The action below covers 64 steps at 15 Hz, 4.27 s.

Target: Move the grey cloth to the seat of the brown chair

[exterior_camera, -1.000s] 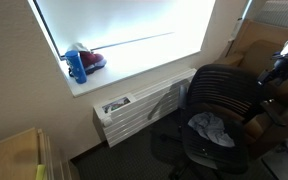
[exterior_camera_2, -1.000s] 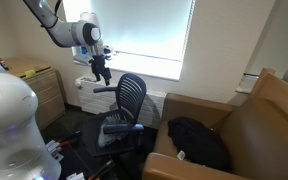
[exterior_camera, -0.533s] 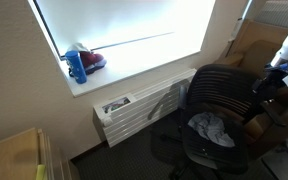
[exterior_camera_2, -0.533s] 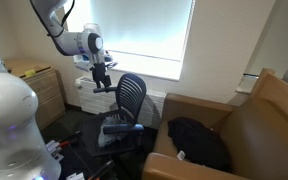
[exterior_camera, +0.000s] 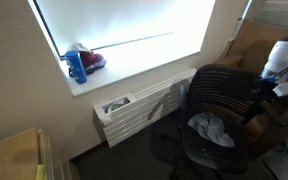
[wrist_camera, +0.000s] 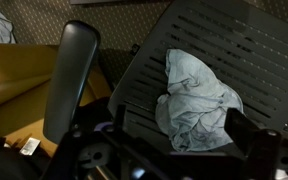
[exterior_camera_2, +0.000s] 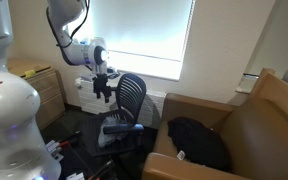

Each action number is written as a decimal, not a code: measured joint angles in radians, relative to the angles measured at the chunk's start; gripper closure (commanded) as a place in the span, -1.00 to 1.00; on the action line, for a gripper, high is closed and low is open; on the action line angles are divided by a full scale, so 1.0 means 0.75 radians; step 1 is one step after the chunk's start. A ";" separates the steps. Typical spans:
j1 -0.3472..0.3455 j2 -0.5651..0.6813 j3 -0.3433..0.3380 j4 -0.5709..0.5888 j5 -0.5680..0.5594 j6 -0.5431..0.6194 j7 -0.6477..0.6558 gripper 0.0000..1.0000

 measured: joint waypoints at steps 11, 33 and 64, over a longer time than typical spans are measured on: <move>0.153 0.218 -0.151 0.136 -0.071 0.076 0.068 -1.00; 0.389 0.933 -0.399 0.550 -0.005 0.294 0.209 -1.00; 0.613 1.509 -0.608 1.080 0.232 0.497 0.222 0.89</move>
